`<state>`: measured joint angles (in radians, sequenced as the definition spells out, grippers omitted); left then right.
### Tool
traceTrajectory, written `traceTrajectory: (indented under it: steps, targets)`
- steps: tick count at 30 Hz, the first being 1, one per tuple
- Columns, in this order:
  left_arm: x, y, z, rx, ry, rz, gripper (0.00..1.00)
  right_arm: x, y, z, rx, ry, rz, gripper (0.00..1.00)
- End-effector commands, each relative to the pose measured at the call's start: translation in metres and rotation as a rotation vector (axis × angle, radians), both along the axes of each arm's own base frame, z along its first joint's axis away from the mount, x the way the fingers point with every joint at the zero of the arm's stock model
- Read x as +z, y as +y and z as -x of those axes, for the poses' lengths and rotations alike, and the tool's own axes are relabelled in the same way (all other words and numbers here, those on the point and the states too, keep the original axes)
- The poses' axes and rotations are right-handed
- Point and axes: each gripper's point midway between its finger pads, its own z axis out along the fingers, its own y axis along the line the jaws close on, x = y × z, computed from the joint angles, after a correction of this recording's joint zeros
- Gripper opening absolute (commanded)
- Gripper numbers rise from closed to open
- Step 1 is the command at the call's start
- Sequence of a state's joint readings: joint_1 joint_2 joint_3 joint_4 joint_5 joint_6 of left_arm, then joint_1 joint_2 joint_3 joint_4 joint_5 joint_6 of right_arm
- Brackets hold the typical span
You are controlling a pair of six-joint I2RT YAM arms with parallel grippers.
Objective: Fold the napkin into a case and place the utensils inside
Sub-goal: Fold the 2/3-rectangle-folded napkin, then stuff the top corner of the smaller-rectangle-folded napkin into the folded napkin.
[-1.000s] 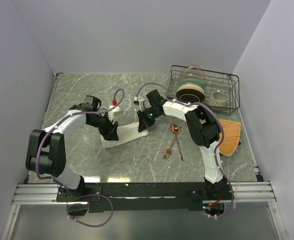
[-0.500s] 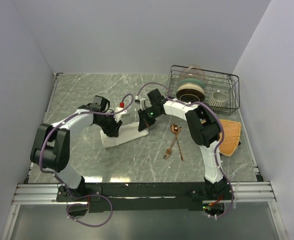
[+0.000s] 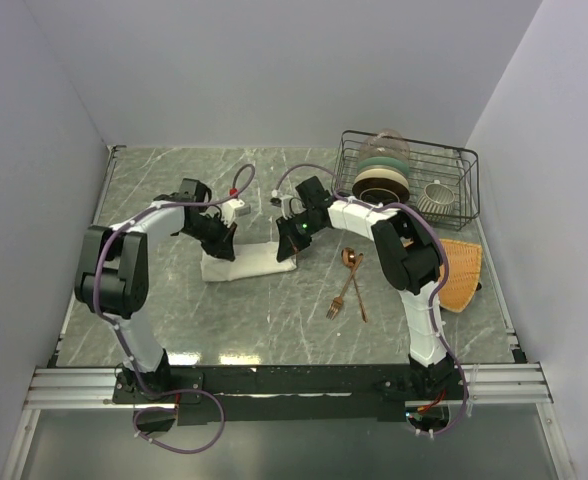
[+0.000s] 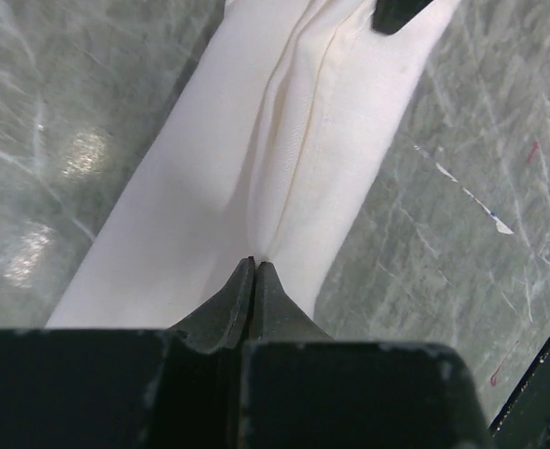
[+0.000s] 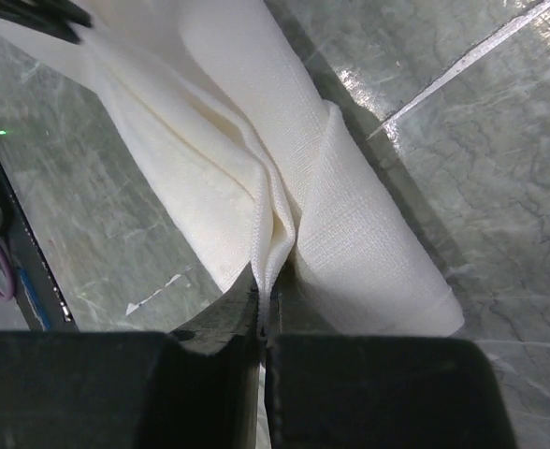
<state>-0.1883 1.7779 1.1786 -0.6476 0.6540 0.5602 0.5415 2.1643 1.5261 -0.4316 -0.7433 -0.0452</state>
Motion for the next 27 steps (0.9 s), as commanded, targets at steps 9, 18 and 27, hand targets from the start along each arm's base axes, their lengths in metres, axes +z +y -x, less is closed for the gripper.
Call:
traceTrajectory:
  steps: [9, 18, 27]
  targets:
    - [-0.044, 0.002, -0.013, 0.04, 0.122, 0.027, 0.01, -0.012, -0.002, -0.033, -0.061, -0.037, 0.072, 0.0]
    - [0.007, 0.003, -0.003, 0.044, 0.061, 0.121, 0.47, -0.027, -0.006, -0.035, -0.072, -0.008, 0.128, 0.0]
    - [0.021, 0.008, -0.032, -0.053, -0.202, -0.052, 0.7, -0.029, -0.007, -0.033, -0.072, 0.001, 0.124, 0.0]
